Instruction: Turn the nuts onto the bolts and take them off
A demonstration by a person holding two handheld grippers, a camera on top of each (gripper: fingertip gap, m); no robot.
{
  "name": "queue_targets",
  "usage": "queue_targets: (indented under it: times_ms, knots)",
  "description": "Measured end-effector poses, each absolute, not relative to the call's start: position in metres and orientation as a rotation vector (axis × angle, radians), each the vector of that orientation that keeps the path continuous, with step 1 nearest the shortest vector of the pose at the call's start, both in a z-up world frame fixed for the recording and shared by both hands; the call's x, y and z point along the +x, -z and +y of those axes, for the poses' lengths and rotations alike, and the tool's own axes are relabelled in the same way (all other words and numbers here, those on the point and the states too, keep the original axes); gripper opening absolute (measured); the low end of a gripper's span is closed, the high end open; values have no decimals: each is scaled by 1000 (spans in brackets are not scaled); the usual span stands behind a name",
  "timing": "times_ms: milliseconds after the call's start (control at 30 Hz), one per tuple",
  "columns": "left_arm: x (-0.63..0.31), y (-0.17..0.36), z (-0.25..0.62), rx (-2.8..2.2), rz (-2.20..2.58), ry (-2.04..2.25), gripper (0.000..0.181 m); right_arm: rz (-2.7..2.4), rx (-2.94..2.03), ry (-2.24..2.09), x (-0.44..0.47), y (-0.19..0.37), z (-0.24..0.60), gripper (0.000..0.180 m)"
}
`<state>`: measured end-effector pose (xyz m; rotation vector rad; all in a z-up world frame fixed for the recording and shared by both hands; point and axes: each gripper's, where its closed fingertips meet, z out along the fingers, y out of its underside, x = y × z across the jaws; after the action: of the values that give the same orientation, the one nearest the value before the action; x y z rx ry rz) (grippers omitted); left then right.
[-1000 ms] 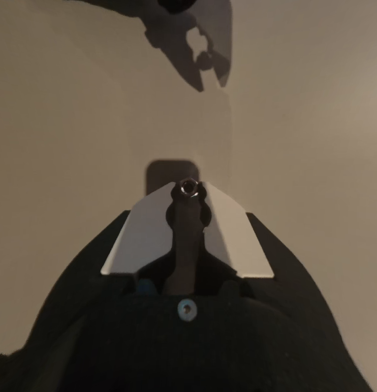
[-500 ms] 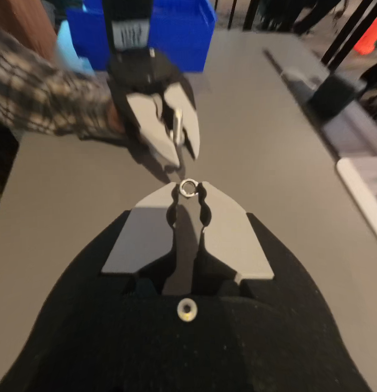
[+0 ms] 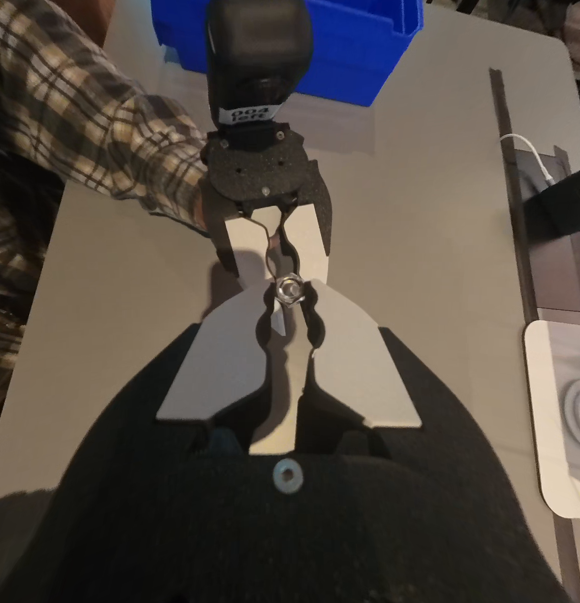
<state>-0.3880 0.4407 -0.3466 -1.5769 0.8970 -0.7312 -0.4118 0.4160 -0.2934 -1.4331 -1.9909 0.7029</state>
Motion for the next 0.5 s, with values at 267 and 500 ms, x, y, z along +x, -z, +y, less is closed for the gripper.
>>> queue_targets:
  times_ms: [267,500]
  knots:
    - [-383,352,439,-1598,958,620,16,-2104,-1487,-630,-407,307,417,17]
    - [-389,344,441,-1598,902,607,16,-1910,-1536,-774,-412,299,421,17]
